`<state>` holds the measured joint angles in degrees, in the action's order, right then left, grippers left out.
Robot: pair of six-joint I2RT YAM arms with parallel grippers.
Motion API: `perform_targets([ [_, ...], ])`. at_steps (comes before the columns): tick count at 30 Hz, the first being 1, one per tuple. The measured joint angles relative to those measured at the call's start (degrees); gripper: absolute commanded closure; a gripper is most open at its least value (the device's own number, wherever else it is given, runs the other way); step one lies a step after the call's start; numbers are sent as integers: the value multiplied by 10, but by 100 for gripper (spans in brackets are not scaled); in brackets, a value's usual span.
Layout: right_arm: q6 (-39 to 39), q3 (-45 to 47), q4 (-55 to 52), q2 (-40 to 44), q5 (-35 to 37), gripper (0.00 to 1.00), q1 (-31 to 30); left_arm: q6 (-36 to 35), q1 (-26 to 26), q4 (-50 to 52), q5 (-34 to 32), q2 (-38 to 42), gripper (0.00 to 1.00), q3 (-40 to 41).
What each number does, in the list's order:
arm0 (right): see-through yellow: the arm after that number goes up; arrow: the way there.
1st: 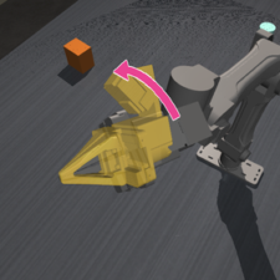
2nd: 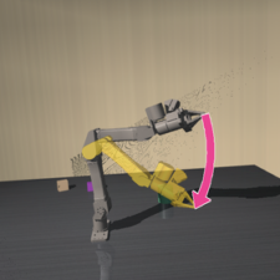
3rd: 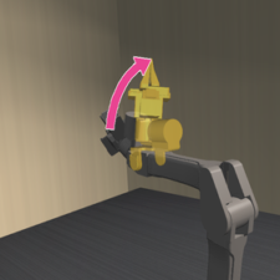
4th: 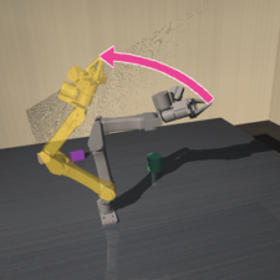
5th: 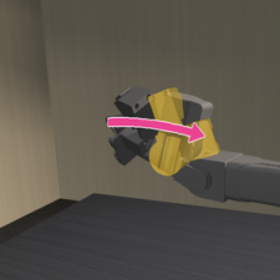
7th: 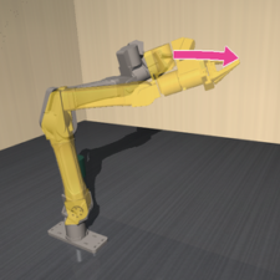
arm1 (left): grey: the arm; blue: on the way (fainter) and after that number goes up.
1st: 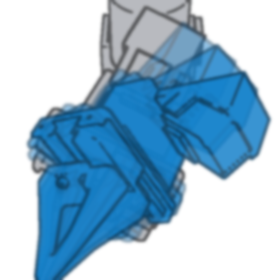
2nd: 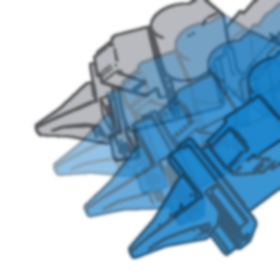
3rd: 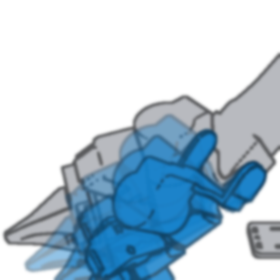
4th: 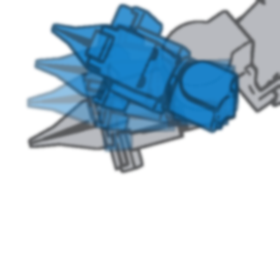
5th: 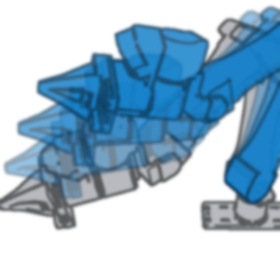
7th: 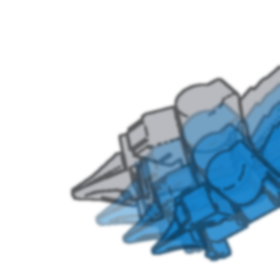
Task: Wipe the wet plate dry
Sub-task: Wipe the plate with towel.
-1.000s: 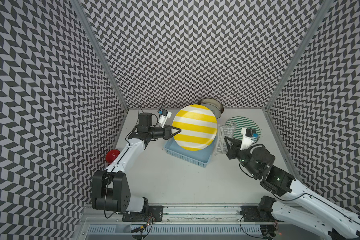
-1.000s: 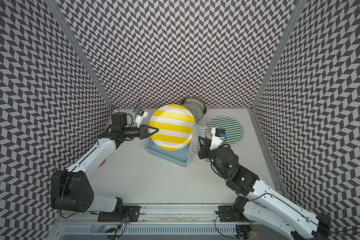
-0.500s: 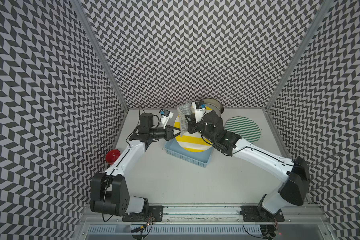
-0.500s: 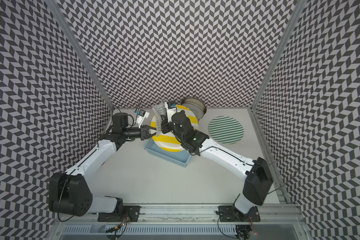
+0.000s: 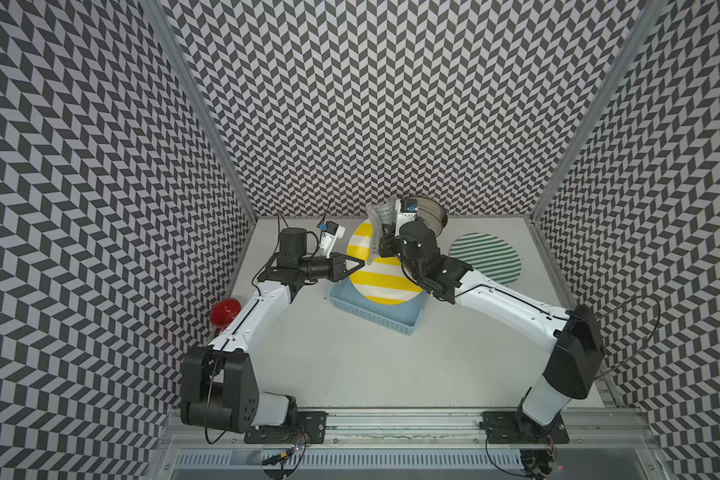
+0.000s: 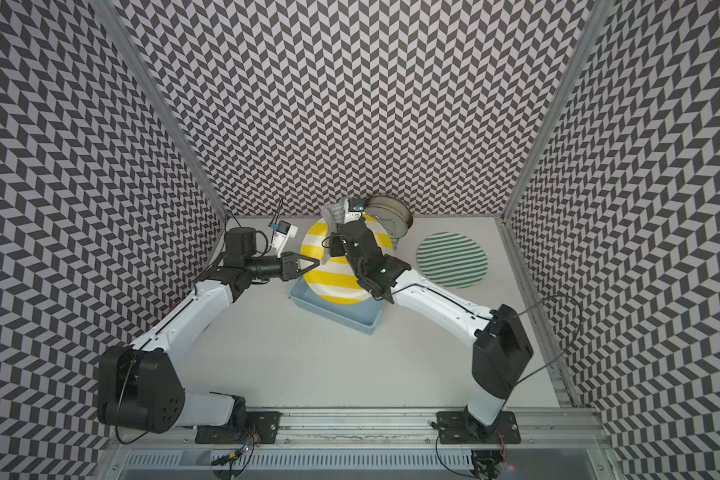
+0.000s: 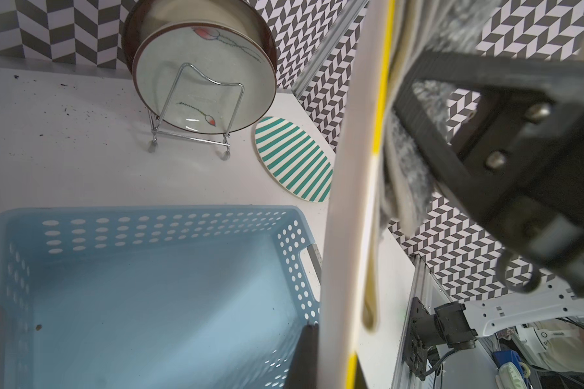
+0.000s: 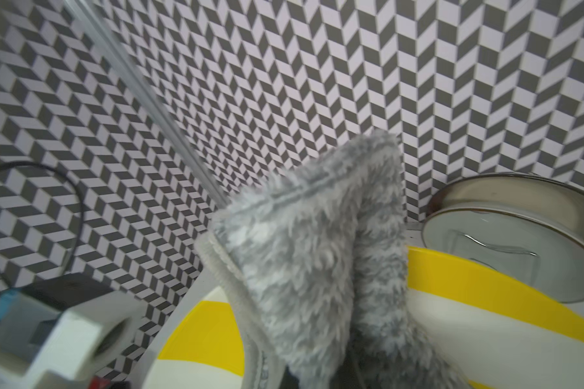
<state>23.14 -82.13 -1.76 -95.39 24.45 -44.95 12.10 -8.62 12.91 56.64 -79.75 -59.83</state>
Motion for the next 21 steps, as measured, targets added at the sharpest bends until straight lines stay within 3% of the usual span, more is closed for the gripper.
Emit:
perform_targets([
  [7, 25, 88, -10, 65, 35, 100, 41, 4, 0, -1, -1, 0, 100, 0],
  [12, 26, 98, -12, 69, 13, 100, 42, 5, 0, -1, -2, 0, 100, 0],
  [21, -2, -22, -25, -21, -80, 100, -22, 11, 0, -5, -11, 0, 100, 3],
])
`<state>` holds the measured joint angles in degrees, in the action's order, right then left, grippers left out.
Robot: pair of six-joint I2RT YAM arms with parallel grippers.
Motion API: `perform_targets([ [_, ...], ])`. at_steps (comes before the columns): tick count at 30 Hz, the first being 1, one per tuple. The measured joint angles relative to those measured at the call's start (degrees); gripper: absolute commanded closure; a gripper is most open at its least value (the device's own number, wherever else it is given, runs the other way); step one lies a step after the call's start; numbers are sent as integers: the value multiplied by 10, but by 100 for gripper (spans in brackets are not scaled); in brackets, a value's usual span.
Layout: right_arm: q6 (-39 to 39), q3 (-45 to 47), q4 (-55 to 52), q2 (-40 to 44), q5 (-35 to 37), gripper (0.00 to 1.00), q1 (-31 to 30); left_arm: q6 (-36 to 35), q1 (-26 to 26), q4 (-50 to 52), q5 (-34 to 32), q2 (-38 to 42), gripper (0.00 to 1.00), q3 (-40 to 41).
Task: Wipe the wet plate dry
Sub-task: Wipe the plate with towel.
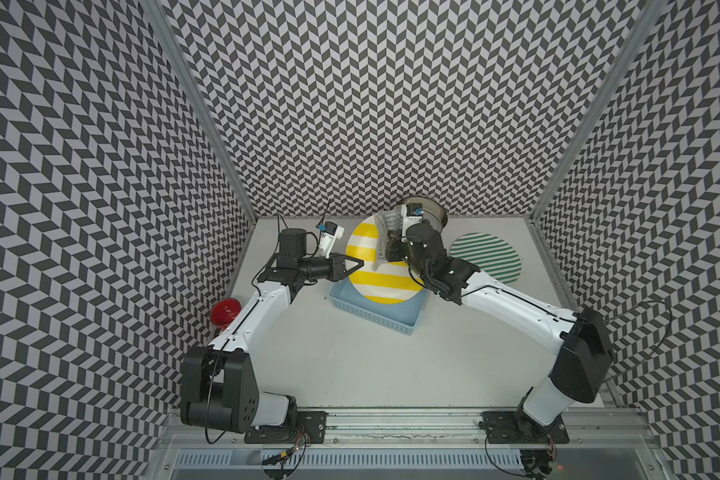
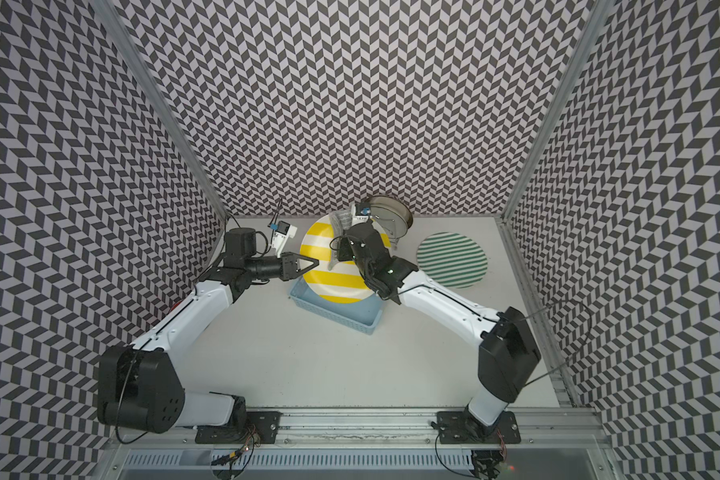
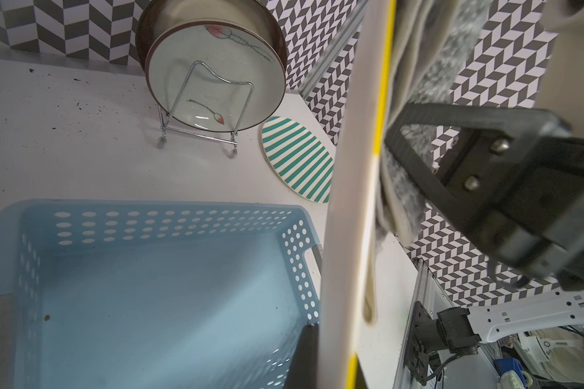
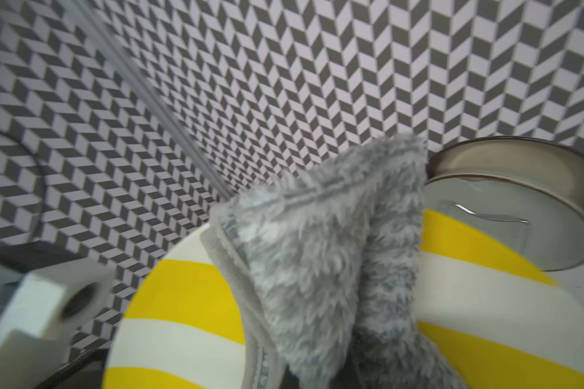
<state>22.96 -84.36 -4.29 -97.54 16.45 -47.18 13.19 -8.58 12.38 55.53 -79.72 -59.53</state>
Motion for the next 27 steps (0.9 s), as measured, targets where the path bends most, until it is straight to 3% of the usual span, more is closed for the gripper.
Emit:
perform_targets([
  [7, -9, -79, -8, -66, -55, 100, -48, 4, 5, 0, 2, 0, 100, 6],
  [16, 3, -31, 14, -42, -47, 100, -40, 6, 2, 1, 7, 0, 100, 7],
  [21, 19, 45, 21, 14, -48, 100, -5, 8, -4, 1, 6, 0, 100, 8],
  [27, 45, 125, 12, 69, -57, 100, 89, 11, -1, 1, -16, 0, 100, 8],
])
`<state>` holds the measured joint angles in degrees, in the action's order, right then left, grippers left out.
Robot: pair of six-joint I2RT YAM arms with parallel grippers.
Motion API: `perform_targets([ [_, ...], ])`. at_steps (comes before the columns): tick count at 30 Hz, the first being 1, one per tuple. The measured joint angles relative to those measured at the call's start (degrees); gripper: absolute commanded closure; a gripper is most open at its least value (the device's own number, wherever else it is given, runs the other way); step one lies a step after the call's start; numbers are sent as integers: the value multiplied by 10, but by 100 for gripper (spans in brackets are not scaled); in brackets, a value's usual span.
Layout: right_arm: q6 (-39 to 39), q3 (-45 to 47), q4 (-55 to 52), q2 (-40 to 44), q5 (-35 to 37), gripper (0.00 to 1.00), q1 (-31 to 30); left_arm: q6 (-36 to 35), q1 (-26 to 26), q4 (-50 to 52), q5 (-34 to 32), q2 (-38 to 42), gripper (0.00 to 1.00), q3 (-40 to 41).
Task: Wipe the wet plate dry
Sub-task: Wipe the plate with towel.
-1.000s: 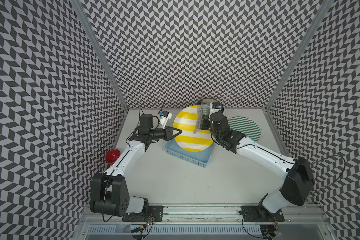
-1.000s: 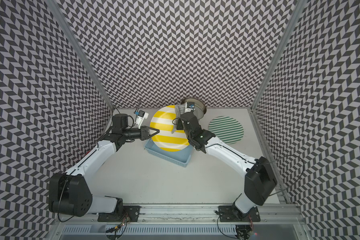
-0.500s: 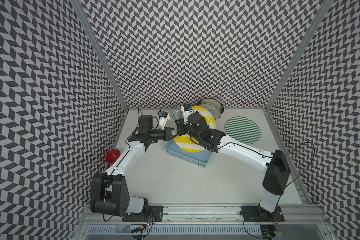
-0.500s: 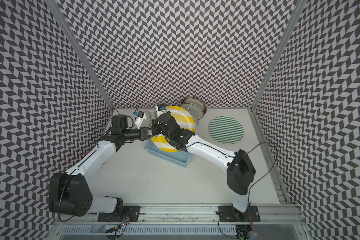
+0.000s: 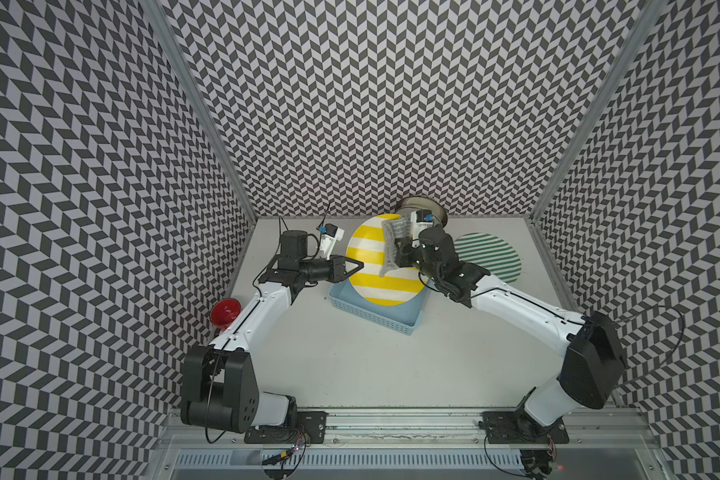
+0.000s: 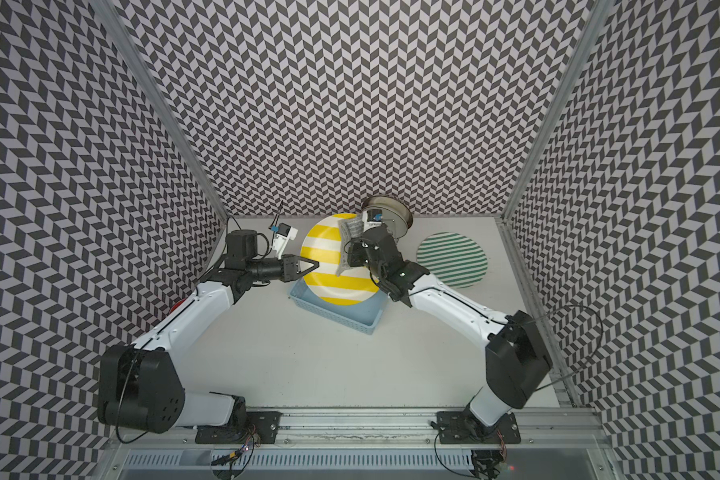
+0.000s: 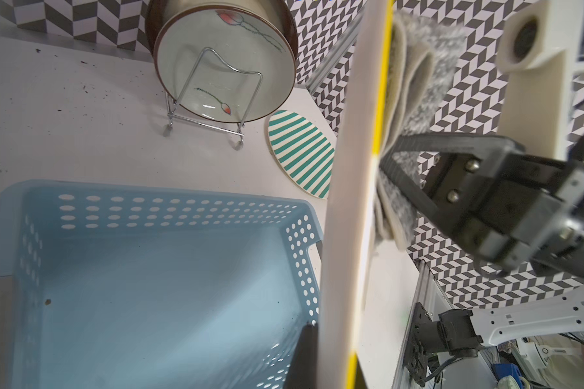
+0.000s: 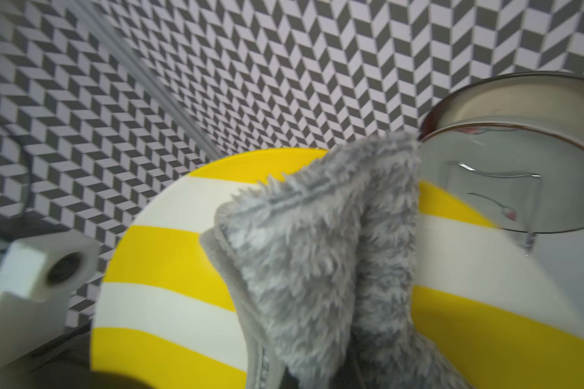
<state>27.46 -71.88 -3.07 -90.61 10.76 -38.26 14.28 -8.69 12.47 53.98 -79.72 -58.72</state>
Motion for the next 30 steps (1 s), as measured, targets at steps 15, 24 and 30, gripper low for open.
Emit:
perform_targets([
  [15, -11, 64, -15, 28, -14, 100, -30, 1, 1, -7, -14, 0, 100, 0],
  [24, -30, -29, -18, -56, -57, 100, -152, -7, 2, -34, -4, 1, 100, 2],
  [30, -24, -48, -24, -69, -52, 100, -154, -9, 9, -43, -3, 3, 100, 3],
])
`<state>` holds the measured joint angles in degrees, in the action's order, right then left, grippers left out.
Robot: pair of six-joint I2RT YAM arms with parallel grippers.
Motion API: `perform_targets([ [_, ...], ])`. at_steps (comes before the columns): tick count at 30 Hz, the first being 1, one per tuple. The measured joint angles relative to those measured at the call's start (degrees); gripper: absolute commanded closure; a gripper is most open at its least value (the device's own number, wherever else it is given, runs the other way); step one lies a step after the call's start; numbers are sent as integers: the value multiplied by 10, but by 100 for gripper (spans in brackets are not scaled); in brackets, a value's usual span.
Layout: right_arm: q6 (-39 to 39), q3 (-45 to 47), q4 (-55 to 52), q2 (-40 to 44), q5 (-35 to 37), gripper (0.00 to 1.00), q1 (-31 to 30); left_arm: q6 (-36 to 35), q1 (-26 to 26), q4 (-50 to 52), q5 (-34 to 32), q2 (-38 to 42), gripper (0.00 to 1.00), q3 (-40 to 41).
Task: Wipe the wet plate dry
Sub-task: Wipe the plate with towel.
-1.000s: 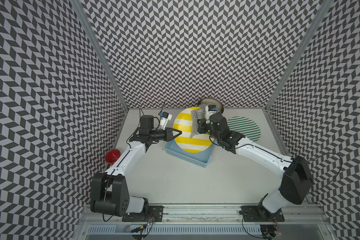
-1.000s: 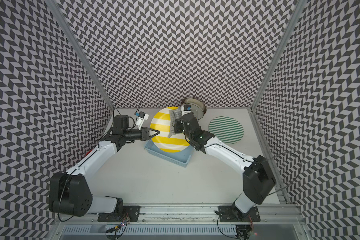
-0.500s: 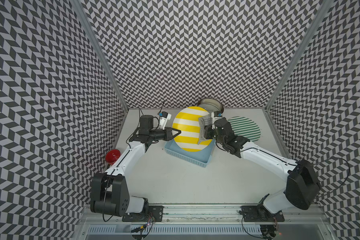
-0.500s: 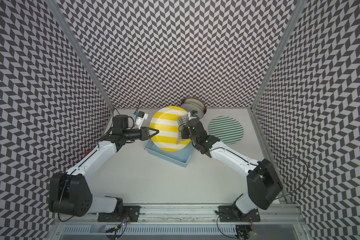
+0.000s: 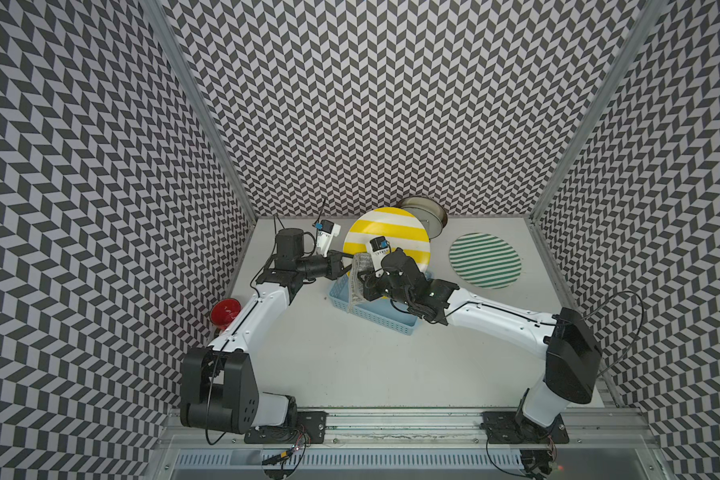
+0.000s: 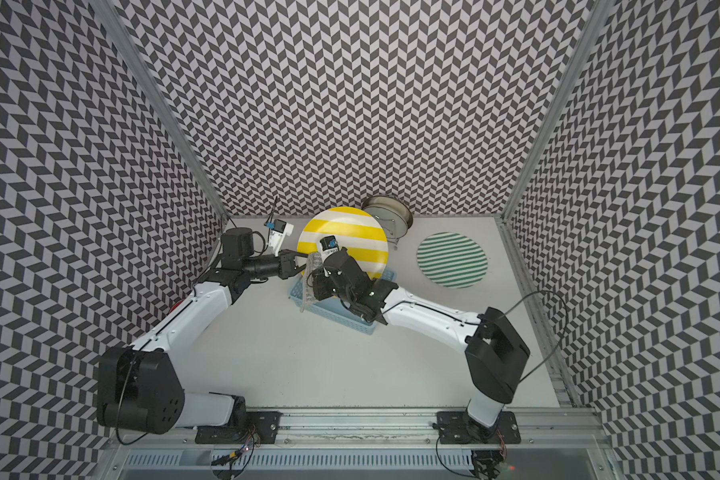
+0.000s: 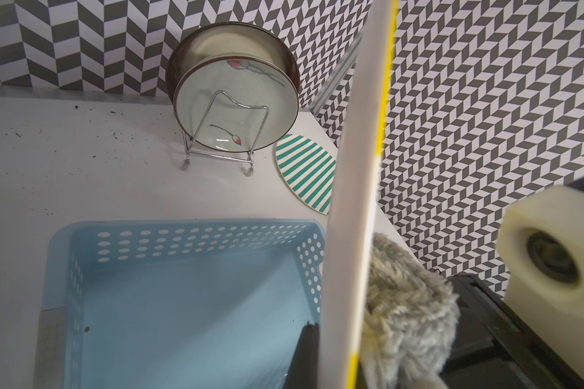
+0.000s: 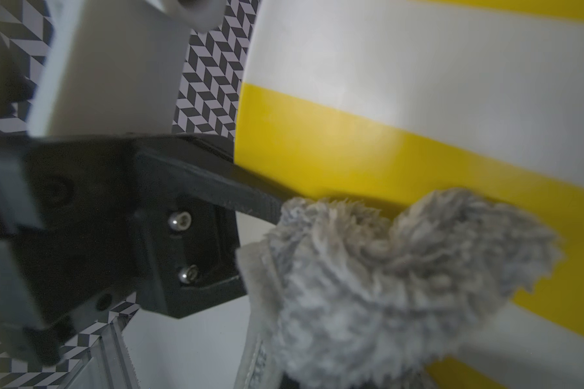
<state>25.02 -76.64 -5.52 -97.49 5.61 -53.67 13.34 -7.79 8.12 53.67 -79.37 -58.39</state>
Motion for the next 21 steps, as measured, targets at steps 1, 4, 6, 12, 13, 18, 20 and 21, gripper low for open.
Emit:
perform_targets([
  [1, 1, 0, 0, 0, 3, 100, 0, 0, 0, 0, 0, 0, 100, 0],
  [4, 11, 20, 8, 10, 8, 100, 5, 0, 0, -3, 0, 0, 100, 2],
  [6, 20, 46, 15, 26, 10, 100, 15, -2, -1, -4, 0, 0, 100, 3],
  [12, 40, 133, 19, 82, 16, 100, 83, -4, -1, -6, -17, 0, 100, 3],
  [13, 41, 148, 17, 91, 19, 100, 98, -4, -1, -6, -20, 0, 100, 3],
  [18, 39, 185, 8, 116, 37, 100, 146, -4, -1, -7, -26, 0, 100, 3],
  [20, 34, 185, 7, 119, 37, 100, 148, -4, -1, -8, -26, 0, 100, 4],
  [21, 32, 185, 7, 120, 36, 100, 147, -4, -1, -8, -25, 0, 100, 4],
])
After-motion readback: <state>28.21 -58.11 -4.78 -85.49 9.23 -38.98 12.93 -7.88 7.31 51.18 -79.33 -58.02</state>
